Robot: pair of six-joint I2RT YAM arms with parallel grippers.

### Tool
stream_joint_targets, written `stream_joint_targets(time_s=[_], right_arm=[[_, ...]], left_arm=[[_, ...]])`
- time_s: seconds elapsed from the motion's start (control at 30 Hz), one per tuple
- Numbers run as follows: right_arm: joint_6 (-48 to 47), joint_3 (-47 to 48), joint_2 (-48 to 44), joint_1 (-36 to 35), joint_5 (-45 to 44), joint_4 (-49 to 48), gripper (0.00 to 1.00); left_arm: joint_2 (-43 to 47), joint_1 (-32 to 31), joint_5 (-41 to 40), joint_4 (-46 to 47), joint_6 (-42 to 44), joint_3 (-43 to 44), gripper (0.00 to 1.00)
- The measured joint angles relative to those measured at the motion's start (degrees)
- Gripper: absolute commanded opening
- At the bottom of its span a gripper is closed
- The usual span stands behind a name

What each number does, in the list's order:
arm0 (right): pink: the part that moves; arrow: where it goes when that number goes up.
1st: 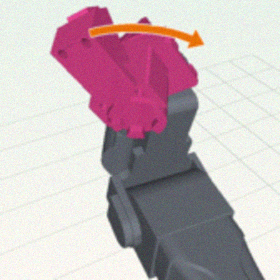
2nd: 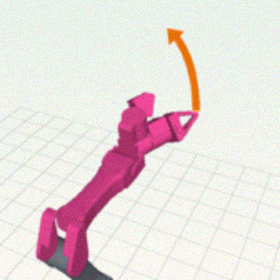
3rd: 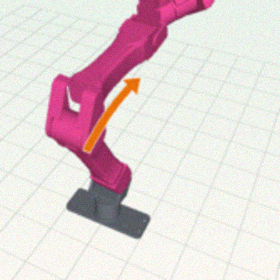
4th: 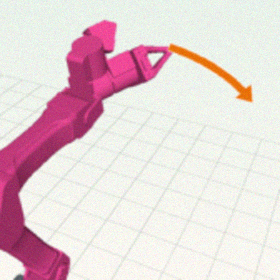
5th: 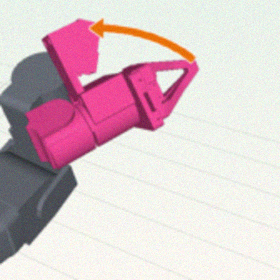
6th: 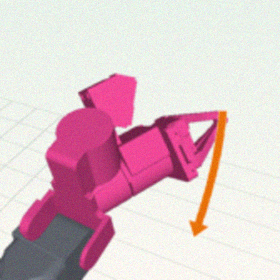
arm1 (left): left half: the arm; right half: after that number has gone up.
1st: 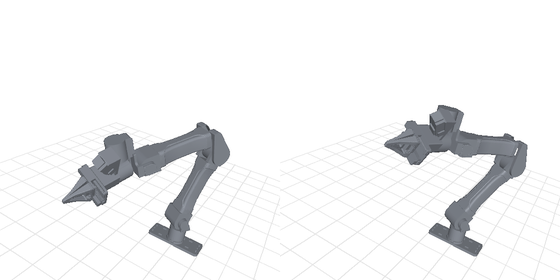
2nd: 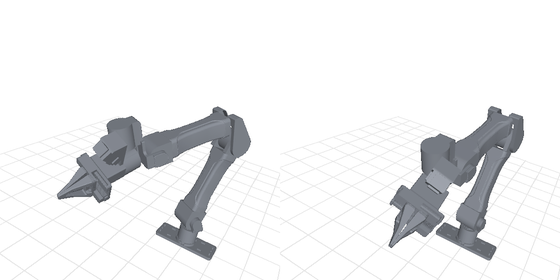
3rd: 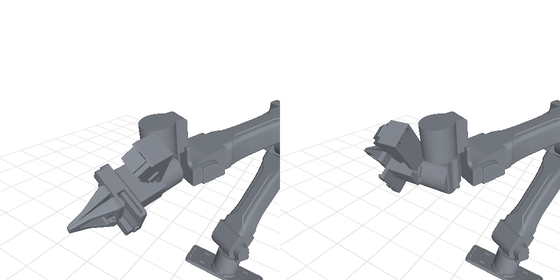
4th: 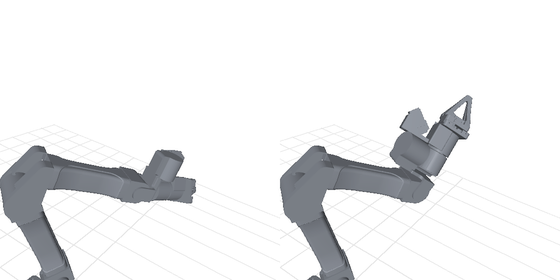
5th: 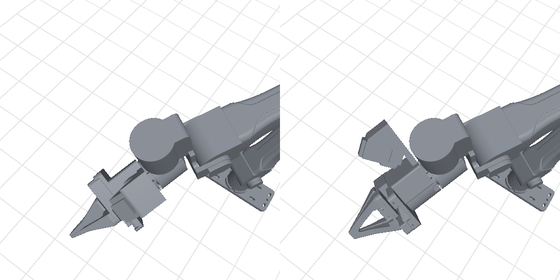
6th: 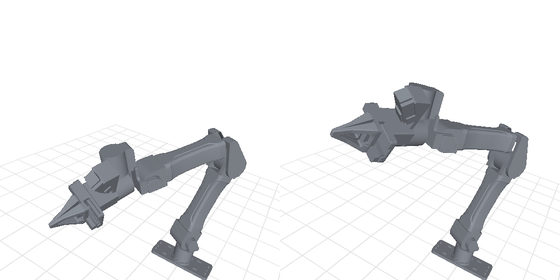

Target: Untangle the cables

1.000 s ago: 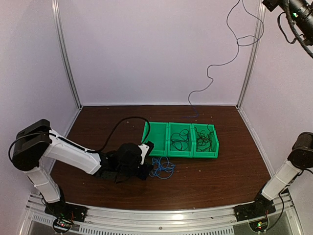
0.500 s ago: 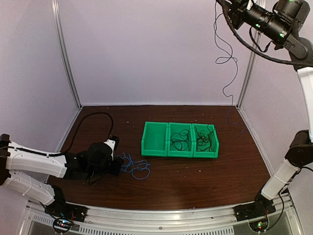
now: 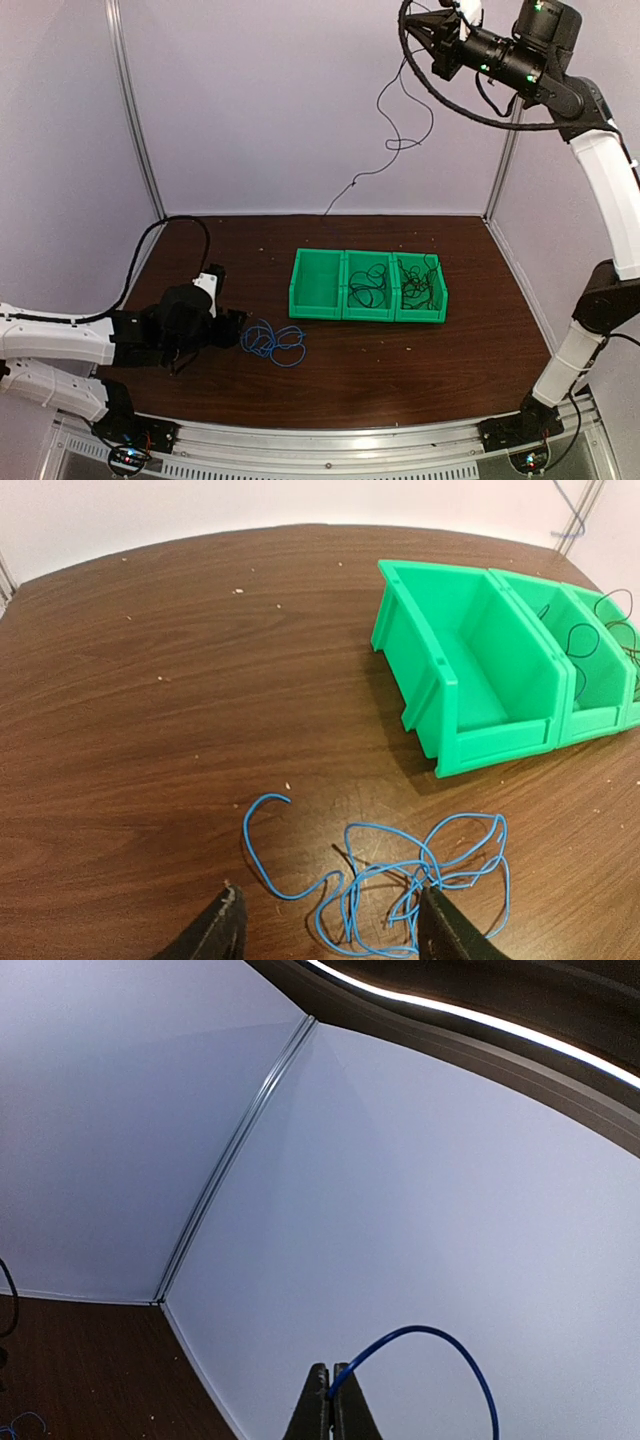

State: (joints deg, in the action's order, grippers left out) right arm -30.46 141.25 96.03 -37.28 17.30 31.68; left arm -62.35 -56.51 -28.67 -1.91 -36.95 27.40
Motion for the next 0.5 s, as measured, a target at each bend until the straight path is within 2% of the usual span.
stream_joint_targets(time_s=[0.3,0.5], right_arm=[[-1.2,-2.2,5.0,0.0,0.0,0.5,0.0],[-2.4,-9.2,4.4,0.0,0.0,0.2,0.0]], left_arm=[[8.8,0.0,-6.5,-1.7,0.0,-0.1,0.6],[10.4,0.1,-9.3,-1.8,0.4,-0.8,0.61]])
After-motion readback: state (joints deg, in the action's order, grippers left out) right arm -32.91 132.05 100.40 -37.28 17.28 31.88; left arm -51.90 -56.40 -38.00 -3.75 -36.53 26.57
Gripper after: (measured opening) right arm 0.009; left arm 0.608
